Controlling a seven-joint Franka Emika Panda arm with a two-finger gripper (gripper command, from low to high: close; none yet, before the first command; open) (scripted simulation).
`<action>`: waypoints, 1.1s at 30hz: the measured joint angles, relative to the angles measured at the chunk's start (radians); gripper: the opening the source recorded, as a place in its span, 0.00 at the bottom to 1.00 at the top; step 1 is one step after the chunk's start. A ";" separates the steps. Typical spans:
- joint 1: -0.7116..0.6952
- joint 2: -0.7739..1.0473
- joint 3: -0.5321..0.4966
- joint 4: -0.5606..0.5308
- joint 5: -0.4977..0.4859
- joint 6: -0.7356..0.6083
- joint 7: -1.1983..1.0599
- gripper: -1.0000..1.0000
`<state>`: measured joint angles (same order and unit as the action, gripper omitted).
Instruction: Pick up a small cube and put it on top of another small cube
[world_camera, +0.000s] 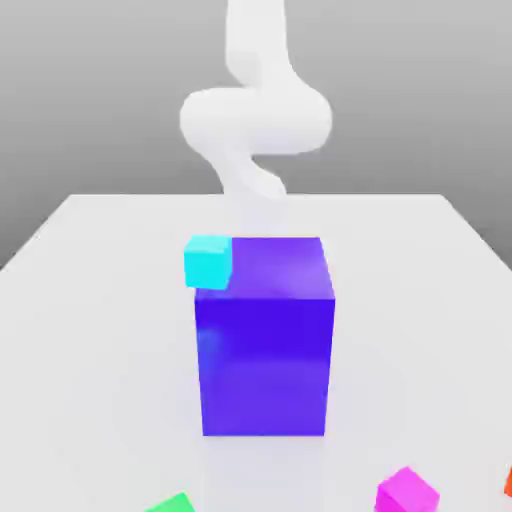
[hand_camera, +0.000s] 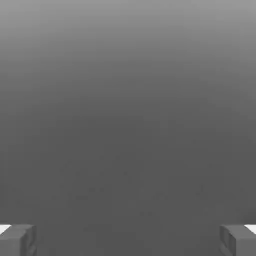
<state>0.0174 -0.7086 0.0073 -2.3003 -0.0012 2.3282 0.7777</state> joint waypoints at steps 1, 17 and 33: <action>0.007 0.039 0.003 0.000 -0.001 0.012 -0.010 0.50; 0.106 0.622 0.071 -0.002 -0.023 0.192 -0.141 0.50; 0.205 1.205 0.083 0.029 -0.115 0.437 -0.187 0.50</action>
<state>0.2220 0.4963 0.0900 -2.2716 -0.1162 2.7648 0.5908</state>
